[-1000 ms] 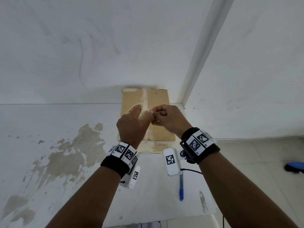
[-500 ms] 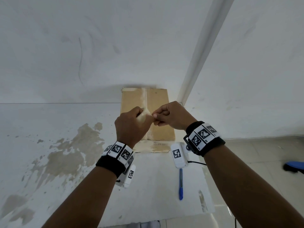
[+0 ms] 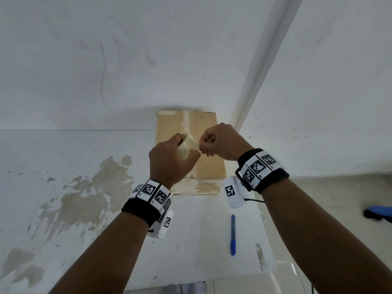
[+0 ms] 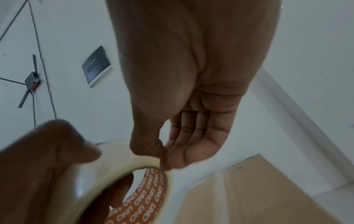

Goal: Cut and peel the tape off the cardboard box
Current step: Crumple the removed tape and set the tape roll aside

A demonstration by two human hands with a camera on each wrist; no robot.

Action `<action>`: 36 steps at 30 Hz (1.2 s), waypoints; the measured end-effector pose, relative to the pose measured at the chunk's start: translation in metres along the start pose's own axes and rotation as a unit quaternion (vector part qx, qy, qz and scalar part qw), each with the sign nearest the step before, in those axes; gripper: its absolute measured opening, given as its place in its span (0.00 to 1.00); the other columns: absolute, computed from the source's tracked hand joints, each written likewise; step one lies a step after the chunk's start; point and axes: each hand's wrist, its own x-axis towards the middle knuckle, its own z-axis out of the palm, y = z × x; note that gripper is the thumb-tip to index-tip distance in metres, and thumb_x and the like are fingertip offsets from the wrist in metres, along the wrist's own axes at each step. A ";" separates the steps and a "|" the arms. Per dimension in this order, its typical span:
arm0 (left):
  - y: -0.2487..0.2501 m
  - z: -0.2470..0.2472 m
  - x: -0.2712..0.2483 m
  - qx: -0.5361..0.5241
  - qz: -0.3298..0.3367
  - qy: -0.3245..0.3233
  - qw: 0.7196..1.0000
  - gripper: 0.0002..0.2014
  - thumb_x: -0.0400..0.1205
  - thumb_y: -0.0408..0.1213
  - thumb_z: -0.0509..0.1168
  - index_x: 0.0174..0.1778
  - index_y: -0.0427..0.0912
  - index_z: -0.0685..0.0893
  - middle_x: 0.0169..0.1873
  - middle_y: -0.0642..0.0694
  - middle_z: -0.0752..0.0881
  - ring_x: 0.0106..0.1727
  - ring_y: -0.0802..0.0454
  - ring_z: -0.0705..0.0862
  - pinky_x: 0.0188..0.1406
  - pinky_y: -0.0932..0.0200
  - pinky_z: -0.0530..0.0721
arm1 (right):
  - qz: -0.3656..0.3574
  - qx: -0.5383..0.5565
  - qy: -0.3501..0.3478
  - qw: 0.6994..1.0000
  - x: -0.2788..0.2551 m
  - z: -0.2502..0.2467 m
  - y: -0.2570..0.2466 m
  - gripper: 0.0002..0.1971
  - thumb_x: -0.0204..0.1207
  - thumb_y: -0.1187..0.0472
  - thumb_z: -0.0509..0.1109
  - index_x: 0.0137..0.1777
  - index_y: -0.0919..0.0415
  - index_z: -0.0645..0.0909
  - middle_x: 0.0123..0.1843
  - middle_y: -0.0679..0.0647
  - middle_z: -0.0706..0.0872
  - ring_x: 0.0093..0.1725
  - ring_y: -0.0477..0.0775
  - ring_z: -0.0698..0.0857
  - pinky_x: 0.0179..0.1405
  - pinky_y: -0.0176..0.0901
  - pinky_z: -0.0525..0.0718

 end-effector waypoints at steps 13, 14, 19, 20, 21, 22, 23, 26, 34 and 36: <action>-0.010 0.001 -0.008 -0.009 -0.006 -0.037 0.999 0.25 0.71 0.52 0.66 0.61 0.44 0.85 0.37 0.54 0.87 0.34 0.52 0.80 0.41 0.61 0.74 | 0.033 0.122 -0.019 0.992 0.010 -0.012 0.003 0.12 0.81 0.51 0.72 0.50 0.61 0.88 0.43 0.50 0.91 0.39 0.50 0.87 0.41 0.42 0.86; -0.008 0.002 -0.007 -0.011 -0.010 -0.033 0.999 0.24 0.71 0.52 0.66 0.61 0.45 0.85 0.34 0.57 0.84 0.32 0.53 0.79 0.40 0.62 0.72 | 0.042 0.065 -0.038 0.996 0.009 -0.009 0.008 0.15 0.79 0.46 0.73 0.54 0.57 0.89 0.47 0.49 0.93 0.44 0.51 0.91 0.45 0.44 0.89; -0.006 0.003 -0.001 -0.001 -0.007 -0.023 1.000 0.18 0.74 0.47 0.71 0.57 0.44 0.84 0.33 0.53 0.84 0.32 0.51 0.79 0.34 0.61 0.69 | 0.050 0.091 0.015 0.994 0.004 0.008 0.014 0.14 0.78 0.50 0.76 0.51 0.61 0.92 0.45 0.55 0.94 0.45 0.48 0.92 0.46 0.39 0.91; -0.007 0.002 -0.001 0.002 -0.008 -0.019 1.000 0.18 0.74 0.46 0.71 0.57 0.44 0.84 0.34 0.52 0.85 0.32 0.51 0.78 0.34 0.61 0.69 | 0.046 0.096 0.028 0.994 0.006 0.008 0.013 0.12 0.77 0.52 0.77 0.50 0.62 0.92 0.44 0.56 0.94 0.44 0.49 0.92 0.47 0.40 0.92; -0.007 0.002 0.000 0.004 -0.010 -0.017 1.000 0.17 0.74 0.46 0.71 0.57 0.44 0.84 0.35 0.51 0.86 0.33 0.51 0.78 0.34 0.61 0.68 | 0.043 0.096 0.036 0.994 0.007 0.008 0.013 0.11 0.77 0.53 0.77 0.48 0.62 0.92 0.43 0.56 0.94 0.44 0.51 0.92 0.48 0.43 0.92; -0.007 0.002 0.001 0.005 -0.010 -0.015 1.000 0.17 0.74 0.46 0.71 0.56 0.44 0.84 0.35 0.50 0.87 0.33 0.52 0.77 0.36 0.60 0.69 | 0.042 0.088 0.041 0.994 0.008 0.008 0.012 0.10 0.77 0.53 0.78 0.47 0.61 0.92 0.41 0.56 0.94 0.44 0.54 0.93 0.48 0.45 0.92; -0.007 0.001 0.003 0.004 -0.009 -0.013 1.000 0.17 0.73 0.46 0.71 0.56 0.45 0.83 0.36 0.50 0.87 0.33 0.51 0.78 0.37 0.60 0.69 | 0.042 0.074 0.045 0.995 0.011 0.009 0.012 0.10 0.77 0.53 0.78 0.46 0.61 0.92 0.40 0.56 0.94 0.43 0.56 0.93 0.48 0.47 0.93; -0.006 0.002 0.005 0.002 -0.001 -0.017 1.000 0.17 0.73 0.47 0.70 0.55 0.45 0.83 0.35 0.52 0.87 0.33 0.49 0.81 0.37 0.60 0.70 | 0.020 0.009 0.066 0.998 0.013 0.011 0.004 0.09 0.78 0.54 0.75 0.44 0.60 0.91 0.37 0.52 0.92 0.36 0.51 0.90 0.45 0.46 0.91; -0.014 -0.003 0.013 0.004 0.026 -0.031 0.999 0.20 0.73 0.47 0.70 0.58 0.43 0.82 0.35 0.55 0.81 0.31 0.48 0.79 0.36 0.59 0.73 | 0.015 0.130 0.014 0.991 0.008 0.011 -0.001 0.11 0.84 0.54 0.68 0.51 0.61 0.86 0.37 0.50 0.84 0.39 0.47 0.83 0.49 0.43 0.86; -0.011 -0.002 0.014 -0.004 0.017 -0.040 0.999 0.19 0.74 0.48 0.70 0.59 0.43 0.82 0.37 0.55 0.83 0.34 0.48 0.82 0.37 0.58 0.75 | 0.031 0.186 0.007 0.982 0.008 0.013 0.000 0.10 0.85 0.57 0.66 0.46 0.60 0.84 0.38 0.50 0.82 0.42 0.49 0.82 0.47 0.43 0.85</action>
